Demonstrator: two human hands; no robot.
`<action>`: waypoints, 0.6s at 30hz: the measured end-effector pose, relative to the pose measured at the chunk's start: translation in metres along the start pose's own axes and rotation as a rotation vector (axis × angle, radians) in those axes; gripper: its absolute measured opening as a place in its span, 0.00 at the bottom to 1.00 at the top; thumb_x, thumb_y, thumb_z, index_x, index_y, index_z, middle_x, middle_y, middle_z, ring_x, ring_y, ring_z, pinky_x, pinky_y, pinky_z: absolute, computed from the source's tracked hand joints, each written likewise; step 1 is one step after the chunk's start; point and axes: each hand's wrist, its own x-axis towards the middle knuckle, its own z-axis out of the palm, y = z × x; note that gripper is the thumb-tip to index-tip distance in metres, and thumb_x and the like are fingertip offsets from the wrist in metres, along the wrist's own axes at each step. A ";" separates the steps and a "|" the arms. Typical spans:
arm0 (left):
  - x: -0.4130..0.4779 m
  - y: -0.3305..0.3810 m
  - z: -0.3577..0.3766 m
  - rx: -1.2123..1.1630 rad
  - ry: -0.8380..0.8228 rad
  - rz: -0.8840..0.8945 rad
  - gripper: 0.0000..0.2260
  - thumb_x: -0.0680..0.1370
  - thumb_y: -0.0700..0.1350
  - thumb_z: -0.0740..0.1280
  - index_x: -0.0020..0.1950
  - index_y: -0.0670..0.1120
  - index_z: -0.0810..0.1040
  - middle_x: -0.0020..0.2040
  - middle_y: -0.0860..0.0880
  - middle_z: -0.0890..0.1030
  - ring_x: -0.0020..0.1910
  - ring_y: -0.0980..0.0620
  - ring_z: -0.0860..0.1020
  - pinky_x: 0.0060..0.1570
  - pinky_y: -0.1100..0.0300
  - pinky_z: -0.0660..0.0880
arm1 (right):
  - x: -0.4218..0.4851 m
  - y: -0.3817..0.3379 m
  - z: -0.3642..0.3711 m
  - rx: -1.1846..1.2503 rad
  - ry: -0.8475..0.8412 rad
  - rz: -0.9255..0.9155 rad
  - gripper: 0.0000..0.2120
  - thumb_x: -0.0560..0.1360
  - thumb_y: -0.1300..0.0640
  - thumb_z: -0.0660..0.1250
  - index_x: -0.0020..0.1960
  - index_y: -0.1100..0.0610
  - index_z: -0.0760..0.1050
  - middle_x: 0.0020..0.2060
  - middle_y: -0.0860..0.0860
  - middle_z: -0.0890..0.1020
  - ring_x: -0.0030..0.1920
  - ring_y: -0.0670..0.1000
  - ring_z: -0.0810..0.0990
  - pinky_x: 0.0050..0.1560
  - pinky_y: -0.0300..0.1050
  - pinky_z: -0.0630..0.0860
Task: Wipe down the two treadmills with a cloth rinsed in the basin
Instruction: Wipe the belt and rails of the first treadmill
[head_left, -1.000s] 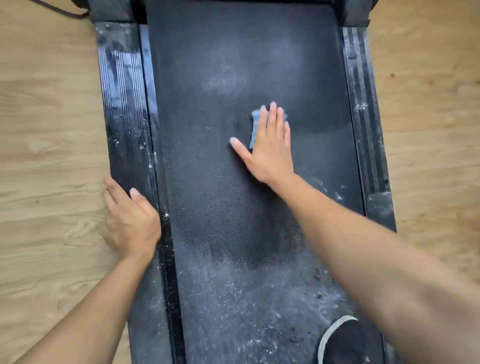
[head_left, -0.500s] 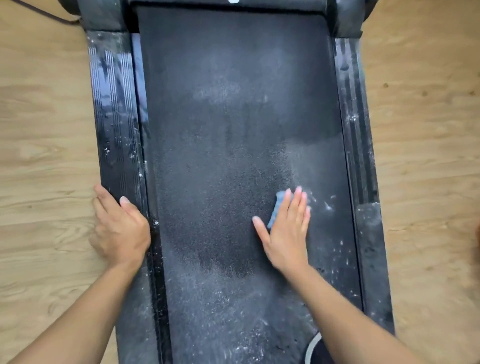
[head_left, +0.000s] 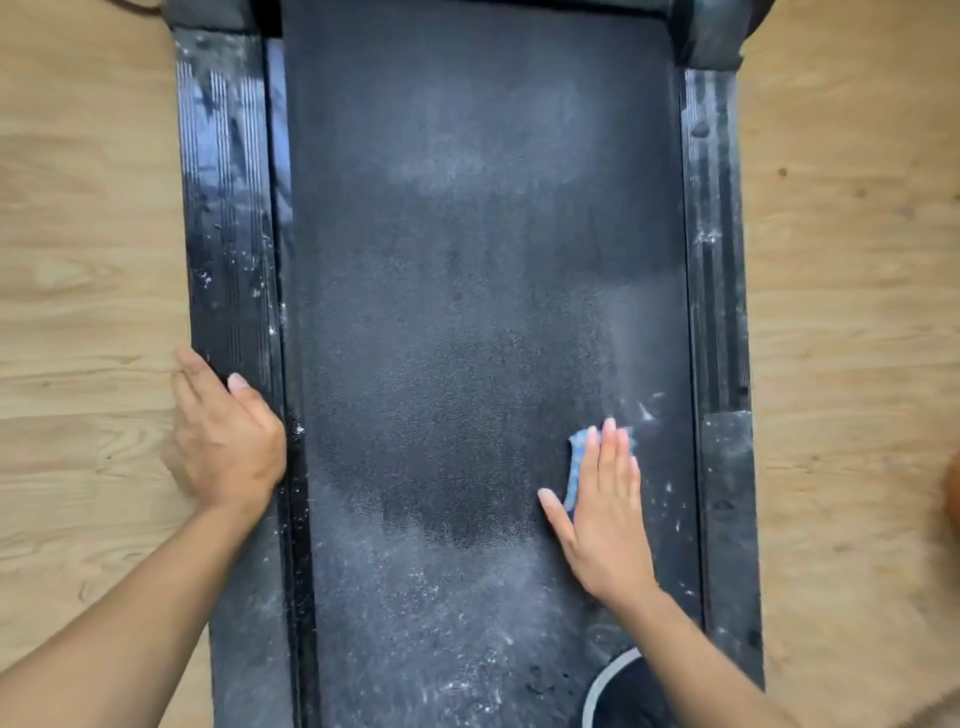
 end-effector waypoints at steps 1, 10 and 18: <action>0.000 0.000 0.000 -0.010 0.005 0.007 0.26 0.86 0.48 0.55 0.82 0.39 0.56 0.67 0.33 0.70 0.52 0.26 0.76 0.47 0.32 0.71 | 0.013 -0.002 -0.002 0.016 0.013 0.022 0.44 0.84 0.32 0.49 0.84 0.59 0.35 0.83 0.54 0.32 0.83 0.55 0.31 0.82 0.65 0.47; 0.003 -0.003 0.007 0.020 0.029 0.018 0.26 0.86 0.49 0.53 0.82 0.39 0.55 0.66 0.33 0.71 0.52 0.25 0.76 0.45 0.32 0.71 | 0.249 -0.031 -0.114 -0.061 0.198 -0.097 0.47 0.82 0.28 0.48 0.85 0.60 0.41 0.85 0.59 0.42 0.84 0.58 0.39 0.83 0.61 0.42; 0.001 -0.001 0.003 0.015 0.025 0.007 0.26 0.86 0.49 0.53 0.82 0.39 0.54 0.64 0.32 0.70 0.52 0.25 0.75 0.46 0.31 0.70 | 0.016 0.038 -0.010 -0.035 0.057 0.054 0.43 0.84 0.34 0.53 0.85 0.59 0.39 0.84 0.55 0.36 0.83 0.55 0.33 0.83 0.62 0.45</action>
